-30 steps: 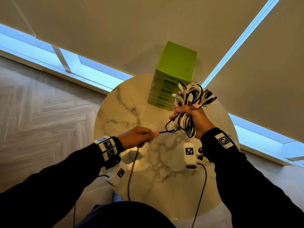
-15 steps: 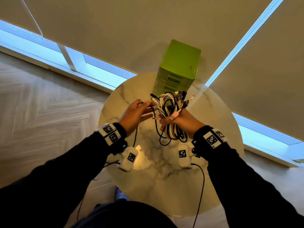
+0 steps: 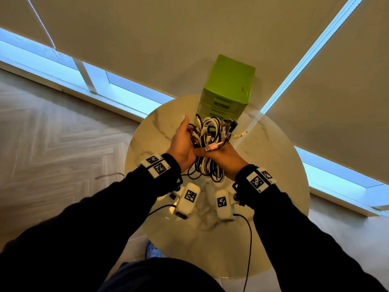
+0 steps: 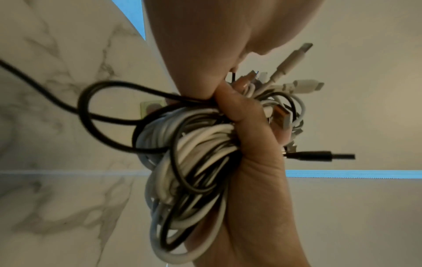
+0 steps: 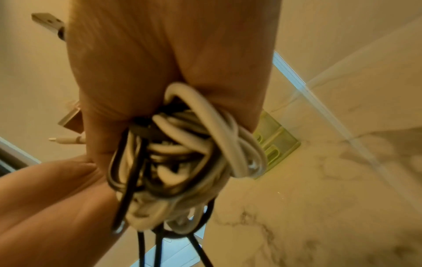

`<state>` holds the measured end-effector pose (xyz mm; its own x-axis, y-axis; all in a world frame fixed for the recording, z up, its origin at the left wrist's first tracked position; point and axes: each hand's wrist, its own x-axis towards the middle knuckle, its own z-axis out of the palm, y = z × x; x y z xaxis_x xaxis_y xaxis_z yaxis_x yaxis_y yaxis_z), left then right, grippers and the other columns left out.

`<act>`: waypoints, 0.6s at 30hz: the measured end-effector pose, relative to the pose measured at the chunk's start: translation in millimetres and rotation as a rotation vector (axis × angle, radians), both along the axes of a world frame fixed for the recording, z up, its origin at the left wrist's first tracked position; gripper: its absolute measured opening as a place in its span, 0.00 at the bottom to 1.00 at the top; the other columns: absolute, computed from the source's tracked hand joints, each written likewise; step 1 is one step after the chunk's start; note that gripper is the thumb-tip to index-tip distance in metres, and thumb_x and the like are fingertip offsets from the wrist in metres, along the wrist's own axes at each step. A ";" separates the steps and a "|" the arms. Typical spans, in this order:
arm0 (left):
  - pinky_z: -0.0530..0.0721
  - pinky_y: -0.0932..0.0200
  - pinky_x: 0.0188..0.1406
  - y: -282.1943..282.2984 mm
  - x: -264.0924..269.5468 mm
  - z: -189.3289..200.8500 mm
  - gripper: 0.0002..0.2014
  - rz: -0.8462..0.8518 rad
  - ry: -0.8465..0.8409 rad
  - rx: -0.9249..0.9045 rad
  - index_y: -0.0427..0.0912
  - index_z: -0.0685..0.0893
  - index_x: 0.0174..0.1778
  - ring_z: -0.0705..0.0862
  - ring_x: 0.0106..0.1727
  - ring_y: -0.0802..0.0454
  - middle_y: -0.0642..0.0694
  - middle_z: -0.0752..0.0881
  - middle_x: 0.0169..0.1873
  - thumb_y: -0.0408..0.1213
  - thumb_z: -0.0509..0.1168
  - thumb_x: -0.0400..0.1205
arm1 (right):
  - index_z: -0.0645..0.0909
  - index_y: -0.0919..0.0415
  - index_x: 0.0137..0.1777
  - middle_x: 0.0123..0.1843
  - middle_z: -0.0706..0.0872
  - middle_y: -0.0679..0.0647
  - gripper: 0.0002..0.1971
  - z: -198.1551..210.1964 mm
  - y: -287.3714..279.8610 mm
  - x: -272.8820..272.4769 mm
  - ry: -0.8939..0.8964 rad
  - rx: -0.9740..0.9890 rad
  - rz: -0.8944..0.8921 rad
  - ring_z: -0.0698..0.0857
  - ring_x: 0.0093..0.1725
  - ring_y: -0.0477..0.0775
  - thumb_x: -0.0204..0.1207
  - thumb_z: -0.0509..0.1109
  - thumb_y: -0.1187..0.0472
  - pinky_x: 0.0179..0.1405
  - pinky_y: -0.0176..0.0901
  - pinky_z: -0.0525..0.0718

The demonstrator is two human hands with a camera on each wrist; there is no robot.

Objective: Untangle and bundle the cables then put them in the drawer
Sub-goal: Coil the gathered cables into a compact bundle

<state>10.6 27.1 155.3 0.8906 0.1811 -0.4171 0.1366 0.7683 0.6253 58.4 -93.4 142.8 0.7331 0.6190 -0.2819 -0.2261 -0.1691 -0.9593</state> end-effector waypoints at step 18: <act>0.84 0.57 0.51 1.8 -34.0 -49.1 0.31 -0.507 0.015 0.557 0.54 0.74 0.73 0.87 0.49 0.50 0.45 0.87 0.50 0.62 0.34 0.88 | 0.82 0.77 0.49 0.43 0.84 0.71 0.06 -4.3 -7.0 14.9 0.202 0.095 -0.325 0.85 0.44 0.68 0.75 0.69 0.74 0.55 0.67 0.86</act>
<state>-23.5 28.8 106.2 0.9162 -0.0619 -0.3960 0.4005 0.1799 0.8984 73.2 -100.4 138.5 0.8308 0.3942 -0.3929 -0.4389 0.0298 -0.8981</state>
